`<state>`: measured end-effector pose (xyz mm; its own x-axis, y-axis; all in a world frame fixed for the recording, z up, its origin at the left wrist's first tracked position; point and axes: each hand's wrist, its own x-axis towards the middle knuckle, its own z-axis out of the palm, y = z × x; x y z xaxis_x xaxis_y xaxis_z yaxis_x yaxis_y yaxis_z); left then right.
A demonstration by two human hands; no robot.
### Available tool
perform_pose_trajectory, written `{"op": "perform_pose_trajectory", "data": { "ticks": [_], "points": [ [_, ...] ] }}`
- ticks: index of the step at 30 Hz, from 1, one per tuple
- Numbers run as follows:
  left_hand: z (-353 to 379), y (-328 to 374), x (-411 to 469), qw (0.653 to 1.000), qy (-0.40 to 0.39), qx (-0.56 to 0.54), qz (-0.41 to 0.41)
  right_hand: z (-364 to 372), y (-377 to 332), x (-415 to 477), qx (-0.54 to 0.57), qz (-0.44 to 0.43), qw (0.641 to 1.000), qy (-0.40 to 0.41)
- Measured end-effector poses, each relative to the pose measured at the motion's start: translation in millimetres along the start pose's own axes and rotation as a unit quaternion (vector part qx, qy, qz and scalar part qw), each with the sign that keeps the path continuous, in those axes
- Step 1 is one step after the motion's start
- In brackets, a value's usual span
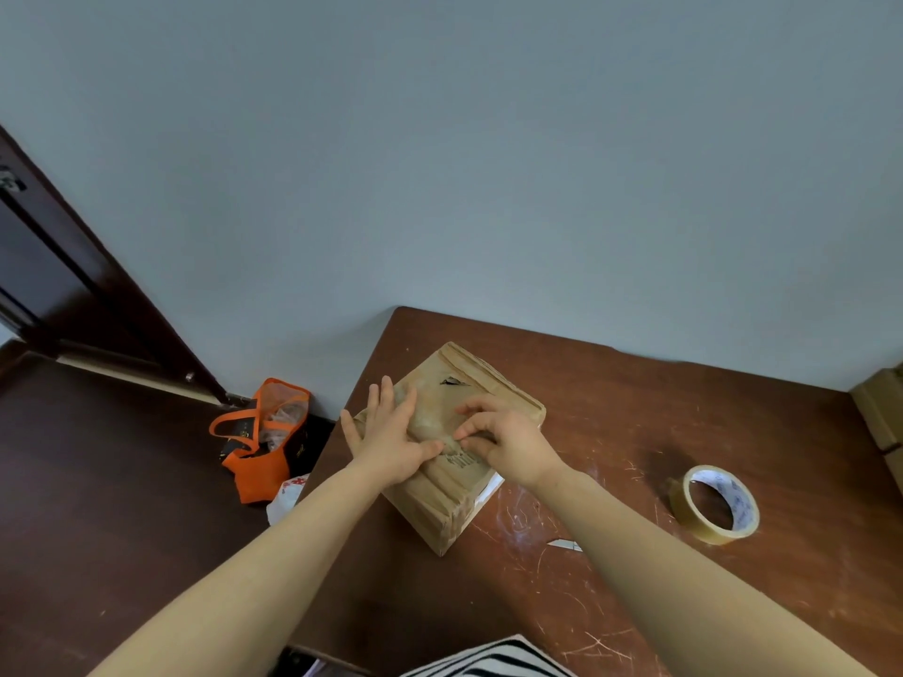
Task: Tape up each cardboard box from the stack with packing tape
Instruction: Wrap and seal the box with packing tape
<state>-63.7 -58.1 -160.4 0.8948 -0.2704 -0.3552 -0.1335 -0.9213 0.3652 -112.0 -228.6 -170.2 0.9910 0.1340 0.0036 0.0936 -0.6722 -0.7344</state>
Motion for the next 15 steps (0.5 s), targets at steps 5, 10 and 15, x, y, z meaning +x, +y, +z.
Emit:
{"op": "perform_pose_trajectory", "data": {
  "ticks": [5, 10, 15],
  "points": [
    [-1.0, 2.6, -1.8, 1.000, -0.010, -0.012, -0.001, -6.4, -2.0, 3.1, -0.045, -0.007, 0.999, -0.027],
    [-5.4, 2.6, -7.5, 0.995, 0.020, -0.095, 0.016, -11.1, -8.8, 4.7, -0.070, -0.008, 0.997, -0.035],
    [-12.1, -1.5, -20.5, 0.989, 0.115, -0.055, 0.076, -15.7, -19.0, 12.0, -0.133, -0.029, 0.988, -0.077]
  ]
}}
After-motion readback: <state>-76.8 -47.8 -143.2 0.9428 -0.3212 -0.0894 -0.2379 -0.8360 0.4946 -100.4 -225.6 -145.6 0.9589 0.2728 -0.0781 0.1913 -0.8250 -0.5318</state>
